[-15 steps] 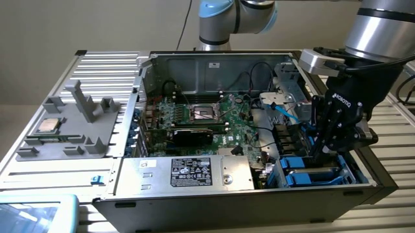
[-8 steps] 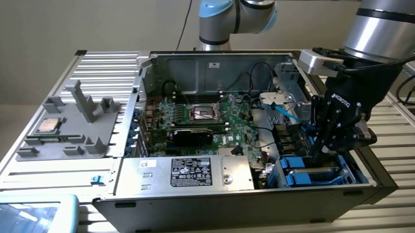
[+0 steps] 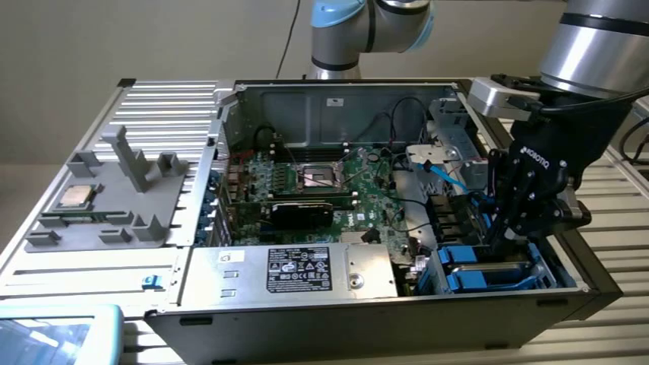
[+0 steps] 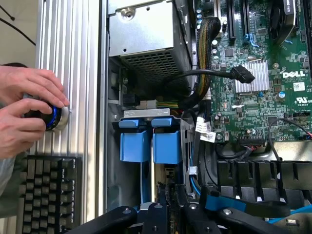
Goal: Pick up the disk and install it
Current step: 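Insert the first disk wire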
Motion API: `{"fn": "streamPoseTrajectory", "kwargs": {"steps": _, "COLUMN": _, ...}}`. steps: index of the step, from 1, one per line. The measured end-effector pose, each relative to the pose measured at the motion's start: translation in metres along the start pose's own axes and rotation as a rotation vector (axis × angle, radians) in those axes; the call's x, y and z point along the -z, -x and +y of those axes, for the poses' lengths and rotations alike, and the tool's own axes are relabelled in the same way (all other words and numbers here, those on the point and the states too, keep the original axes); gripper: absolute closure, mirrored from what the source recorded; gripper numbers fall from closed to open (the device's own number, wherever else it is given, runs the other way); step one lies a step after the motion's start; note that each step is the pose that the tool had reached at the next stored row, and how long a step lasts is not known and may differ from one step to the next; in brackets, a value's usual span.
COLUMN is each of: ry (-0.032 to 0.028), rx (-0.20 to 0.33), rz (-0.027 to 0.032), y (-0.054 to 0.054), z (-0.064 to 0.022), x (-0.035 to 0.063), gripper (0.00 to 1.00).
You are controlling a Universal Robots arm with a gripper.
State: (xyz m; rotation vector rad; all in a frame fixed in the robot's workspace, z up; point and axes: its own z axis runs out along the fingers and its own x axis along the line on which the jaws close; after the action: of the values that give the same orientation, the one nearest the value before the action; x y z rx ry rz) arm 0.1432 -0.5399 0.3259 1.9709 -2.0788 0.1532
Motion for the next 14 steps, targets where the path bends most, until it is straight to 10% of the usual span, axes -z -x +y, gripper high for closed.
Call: {"fn": "streamPoseTrajectory", "kwargs": {"steps": 14, "ry": 0.001, "rx": -0.004, "rz": -0.0074, "y": -0.0008, "z": 0.0014, "x": -0.0005, "gripper": 0.84}}
